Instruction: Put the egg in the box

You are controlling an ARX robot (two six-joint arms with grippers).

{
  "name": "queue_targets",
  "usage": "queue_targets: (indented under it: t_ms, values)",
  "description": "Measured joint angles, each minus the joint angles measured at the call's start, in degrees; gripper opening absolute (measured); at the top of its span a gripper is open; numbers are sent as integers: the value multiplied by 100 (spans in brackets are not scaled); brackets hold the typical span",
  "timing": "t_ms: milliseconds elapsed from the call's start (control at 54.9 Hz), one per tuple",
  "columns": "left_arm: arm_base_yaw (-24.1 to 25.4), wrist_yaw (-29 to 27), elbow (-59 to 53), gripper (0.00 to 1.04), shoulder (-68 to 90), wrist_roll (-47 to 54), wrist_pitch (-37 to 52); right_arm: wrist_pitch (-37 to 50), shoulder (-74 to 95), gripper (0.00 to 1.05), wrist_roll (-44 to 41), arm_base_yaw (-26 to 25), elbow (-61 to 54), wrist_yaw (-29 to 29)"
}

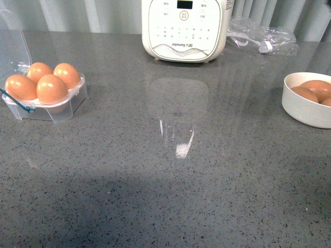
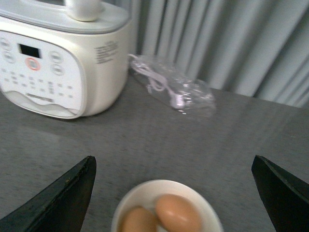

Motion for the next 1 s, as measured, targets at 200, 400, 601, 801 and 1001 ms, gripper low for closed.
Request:
queue_targets:
  t_ms: [200,400,601,801,1001]
  values:
    - [0,0,0,98,0,0,0,79,-1167,97,-490,-1270,-964,-179]
    - [0,0,0,98,0,0,0,-282,-2081,97,-573,-2179,-1410,-621]
    - [0,0,0,98,0,0,0,-321,-2256,97,-592,-2339,-1445,-675]
    - [0,4,0,98,0,0,0,-15,-2601,71,557,-2258,-1978,-1851]
    - [0,0,0,98,0,0,0,-31,-3320,28,990,-1790,-2691,-1427]
